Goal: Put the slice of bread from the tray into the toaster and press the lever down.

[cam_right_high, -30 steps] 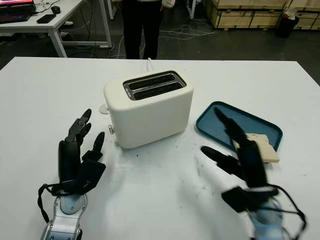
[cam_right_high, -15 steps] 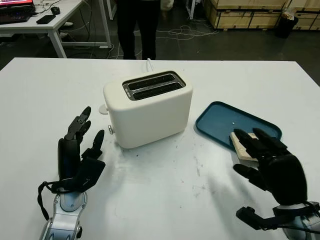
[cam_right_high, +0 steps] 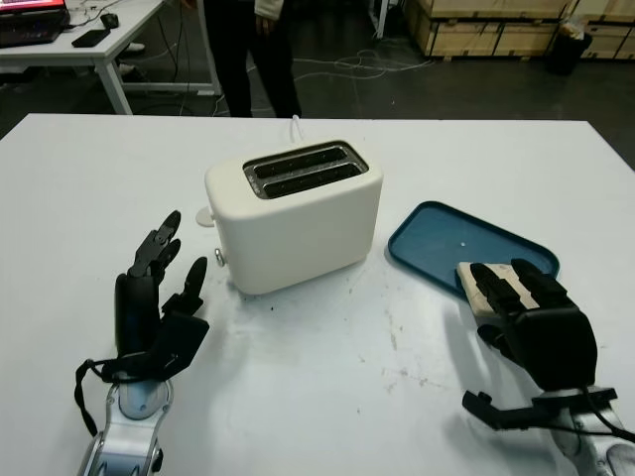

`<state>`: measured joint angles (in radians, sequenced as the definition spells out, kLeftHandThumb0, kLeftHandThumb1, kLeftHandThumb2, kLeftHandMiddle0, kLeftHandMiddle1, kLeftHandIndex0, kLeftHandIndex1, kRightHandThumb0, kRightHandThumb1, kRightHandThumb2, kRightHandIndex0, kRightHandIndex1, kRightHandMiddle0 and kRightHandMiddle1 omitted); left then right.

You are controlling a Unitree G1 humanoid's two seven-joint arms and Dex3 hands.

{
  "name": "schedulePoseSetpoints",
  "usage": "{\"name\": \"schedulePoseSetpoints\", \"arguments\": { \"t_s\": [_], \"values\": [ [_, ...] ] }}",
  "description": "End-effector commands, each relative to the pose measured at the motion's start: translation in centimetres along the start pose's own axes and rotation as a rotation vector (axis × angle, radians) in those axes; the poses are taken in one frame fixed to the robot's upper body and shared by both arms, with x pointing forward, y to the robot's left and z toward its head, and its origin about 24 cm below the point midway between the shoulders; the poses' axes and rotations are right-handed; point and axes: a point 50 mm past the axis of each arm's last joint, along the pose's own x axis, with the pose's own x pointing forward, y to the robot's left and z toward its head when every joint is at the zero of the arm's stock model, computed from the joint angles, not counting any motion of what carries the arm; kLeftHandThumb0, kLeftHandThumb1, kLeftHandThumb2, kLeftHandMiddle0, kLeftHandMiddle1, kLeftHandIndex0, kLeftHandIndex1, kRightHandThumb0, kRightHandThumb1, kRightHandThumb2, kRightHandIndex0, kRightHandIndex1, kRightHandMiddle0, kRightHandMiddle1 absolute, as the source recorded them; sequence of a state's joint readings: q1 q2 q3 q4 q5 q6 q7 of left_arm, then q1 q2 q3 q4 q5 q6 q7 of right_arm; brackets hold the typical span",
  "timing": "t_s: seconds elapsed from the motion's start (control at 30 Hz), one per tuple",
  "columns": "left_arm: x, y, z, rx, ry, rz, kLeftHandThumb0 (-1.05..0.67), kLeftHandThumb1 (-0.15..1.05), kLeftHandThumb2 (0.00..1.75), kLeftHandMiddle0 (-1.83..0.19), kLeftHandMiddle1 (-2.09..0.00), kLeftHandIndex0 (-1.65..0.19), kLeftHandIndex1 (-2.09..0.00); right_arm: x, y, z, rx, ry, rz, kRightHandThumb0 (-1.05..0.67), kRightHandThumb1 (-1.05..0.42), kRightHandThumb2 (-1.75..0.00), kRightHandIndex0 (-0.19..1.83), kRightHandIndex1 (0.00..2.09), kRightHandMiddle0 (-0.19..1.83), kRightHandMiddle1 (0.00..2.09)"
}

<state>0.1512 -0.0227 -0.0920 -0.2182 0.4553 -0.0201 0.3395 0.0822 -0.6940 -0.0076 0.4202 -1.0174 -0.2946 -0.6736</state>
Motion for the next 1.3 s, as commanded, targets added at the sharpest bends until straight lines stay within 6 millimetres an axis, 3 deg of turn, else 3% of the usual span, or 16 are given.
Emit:
{"name": "schedulePoseSetpoints", "arguments": {
  "t_s": [0.0,0.53,0.57,0.63,0.67,0.73,0.77,0.8,0.9,0.93,1.1,1.27],
  "values": [
    [0.02,0.09,0.24,-0.011,-0.012,0.008,-0.6,0.92,0.55,-0.52,-0.09,-0.43,-0.01,-0.04,0.35,-0.49,-0.024,0.02,0.016,-0.38,-0.78,-0.01,0.4,0.0,0.41,0.0],
    [0.22,0.38,0.26,-0.005,-0.015,0.003,-0.58,0.92,0.56,-0.51,-0.09,-0.42,0.0,0.42,1.03,-1.28,-0.105,0.096,0.076,-0.39,-0.83,-0.01,0.44,0.01,0.43,0.01],
    [0.21,0.42,0.3,-0.005,-0.015,0.007,-0.58,0.92,0.55,-0.52,-0.09,-0.43,0.0,0.47,1.01,-1.26,-0.111,0.103,0.081,-0.4,-0.84,-0.01,0.47,0.02,0.45,0.02],
    [0.18,0.45,0.36,-0.006,-0.013,0.016,-0.58,0.92,0.55,-0.52,-0.1,-0.43,0.0,0.56,0.9,-1.22,-0.121,0.102,0.083,-0.39,-0.86,-0.01,0.72,0.09,0.64,0.06],
    [0.17,0.46,0.37,-0.009,-0.013,0.02,-0.58,0.92,0.55,-0.52,-0.1,-0.43,-0.01,0.6,0.85,-1.2,-0.124,0.1,0.083,-0.39,-0.88,-0.01,0.86,0.21,0.78,0.09],
    [0.14,0.47,0.4,-0.012,-0.013,0.022,-0.58,0.92,0.54,-0.53,-0.1,-0.44,-0.01,0.64,0.8,-1.14,-0.13,0.096,0.078,-0.39,-0.91,-0.04,0.77,1.05,1.02,0.14],
    [0.13,0.47,0.42,-0.012,-0.013,0.021,-0.58,0.92,0.55,-0.52,-0.1,-0.43,0.0,0.65,0.79,-1.1,-0.134,0.094,0.077,-0.41,-0.92,-0.08,0.7,1.46,1.0,0.4],
    [0.12,0.48,0.43,-0.011,-0.012,0.021,-0.58,0.92,0.55,-0.52,-0.09,-0.43,0.0,0.66,0.77,-1.06,-0.141,0.091,0.076,-0.42,-0.92,-0.1,0.68,1.6,0.92,0.64],
    [0.1,0.51,0.48,-0.007,-0.015,0.022,-0.57,0.92,0.55,-0.52,-0.09,-0.43,0.0,0.72,0.68,-0.9,-0.169,0.083,0.084,-0.45,-0.92,-0.21,0.65,1.73,0.55,1.46],
    [0.09,0.51,0.46,-0.008,-0.015,0.022,-0.57,0.92,0.55,-0.52,-0.09,-0.43,0.0,0.74,0.61,-0.82,-0.174,0.081,0.081,-0.45,-0.92,-0.22,0.65,1.74,0.51,1.56],
    [0.05,0.5,0.3,-0.012,-0.022,0.018,-0.58,0.92,0.55,-0.52,-0.09,-0.43,0.0,0.81,0.38,-0.56,-0.204,0.068,0.085,-0.45,-0.92,-0.26,0.64,1.75,0.43,1.69],
    [-0.04,0.46,0.32,-0.006,-0.026,0.02,-0.56,0.92,0.55,-0.52,-0.09,-0.43,0.0,0.83,0.34,-0.4,-0.205,0.061,0.088,-0.43,-0.92,-0.27,0.63,1.75,0.44,1.63]
  ]
}}
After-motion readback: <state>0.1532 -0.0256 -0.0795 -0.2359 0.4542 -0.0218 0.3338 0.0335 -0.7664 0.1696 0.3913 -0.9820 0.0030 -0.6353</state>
